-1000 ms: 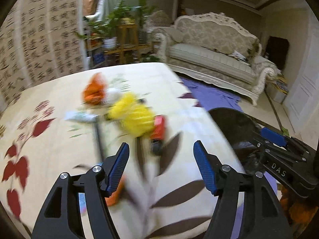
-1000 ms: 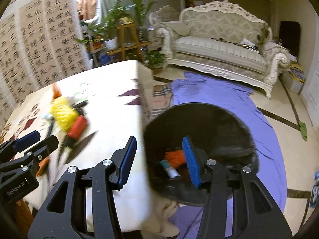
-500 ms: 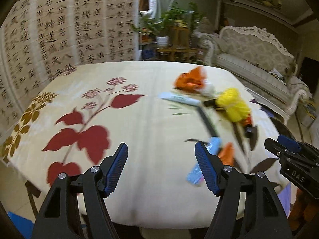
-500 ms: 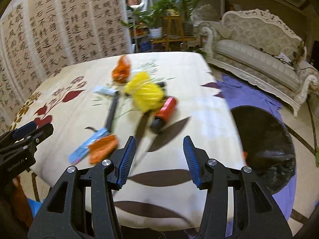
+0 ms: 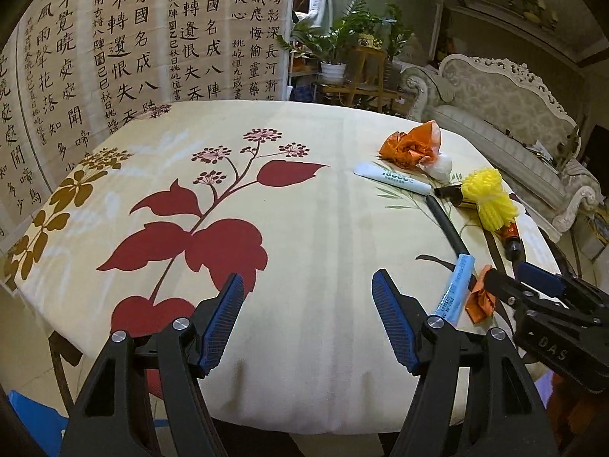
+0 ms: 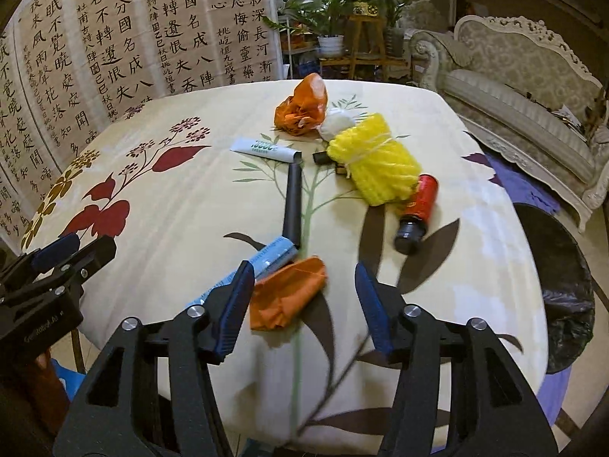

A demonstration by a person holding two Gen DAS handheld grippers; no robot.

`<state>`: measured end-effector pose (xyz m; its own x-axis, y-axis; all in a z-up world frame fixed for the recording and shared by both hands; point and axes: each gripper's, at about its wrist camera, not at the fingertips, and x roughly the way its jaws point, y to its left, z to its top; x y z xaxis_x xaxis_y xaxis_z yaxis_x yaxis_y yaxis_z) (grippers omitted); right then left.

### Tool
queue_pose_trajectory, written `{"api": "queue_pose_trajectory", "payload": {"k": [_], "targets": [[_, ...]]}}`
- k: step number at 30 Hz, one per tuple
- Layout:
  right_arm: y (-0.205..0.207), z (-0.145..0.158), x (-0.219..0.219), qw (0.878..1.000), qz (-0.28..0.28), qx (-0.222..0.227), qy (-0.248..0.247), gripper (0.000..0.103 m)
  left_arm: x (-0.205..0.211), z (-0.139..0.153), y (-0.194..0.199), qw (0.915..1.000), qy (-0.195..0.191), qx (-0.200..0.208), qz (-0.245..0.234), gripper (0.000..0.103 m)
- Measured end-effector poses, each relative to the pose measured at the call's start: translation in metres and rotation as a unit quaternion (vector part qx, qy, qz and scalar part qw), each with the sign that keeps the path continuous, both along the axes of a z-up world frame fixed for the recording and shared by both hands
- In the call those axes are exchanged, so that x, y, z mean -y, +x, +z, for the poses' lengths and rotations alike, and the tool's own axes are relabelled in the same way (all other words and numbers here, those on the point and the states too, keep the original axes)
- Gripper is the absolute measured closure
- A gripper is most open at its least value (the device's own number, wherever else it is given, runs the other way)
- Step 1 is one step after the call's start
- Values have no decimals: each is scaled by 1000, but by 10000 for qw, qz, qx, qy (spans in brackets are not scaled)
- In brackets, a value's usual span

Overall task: Collect trash
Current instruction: 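Return to the table and grasp the orange bag with the right tool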

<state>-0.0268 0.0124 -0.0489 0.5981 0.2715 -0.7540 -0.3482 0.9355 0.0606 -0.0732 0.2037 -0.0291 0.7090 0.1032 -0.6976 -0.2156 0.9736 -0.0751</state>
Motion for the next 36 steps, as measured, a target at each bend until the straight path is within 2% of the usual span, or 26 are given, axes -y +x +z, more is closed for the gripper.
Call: {"api": "queue_pose_trajectory", "payload": {"k": [4, 15, 22, 29, 31, 33, 36], "targets": [[1, -9, -5, 9999, 26, -140, -86, 49, 0, -4, 3, 10000, -71, -30, -57, 35], [-2, -8, 12, 9992, -131, -110, -367, 49, 9, -9, 7, 9995, -206, -82, -243, 35], [-3, 0, 12, 9998, -121, -112, -138, 49, 9, -9, 6, 9995, -196, -90, -209, 35], [5, -10, 0, 9996, -66, -102, -241, 49, 5, -7, 7, 9997, -209, -75, -136, 35], [7, -15, 4, 9995, -93, -197, -239, 51, 7, -7, 8, 9996, -223, -90, -163, 35], [6, -16, 8, 9994, -107, -206, -272, 63, 10, -9, 9, 9995, -227, -117, -200, 35], [4, -16, 15, 9994, -90, -187, -283, 73, 17, -11, 10, 9991, -286, -157, -272, 35]]}}
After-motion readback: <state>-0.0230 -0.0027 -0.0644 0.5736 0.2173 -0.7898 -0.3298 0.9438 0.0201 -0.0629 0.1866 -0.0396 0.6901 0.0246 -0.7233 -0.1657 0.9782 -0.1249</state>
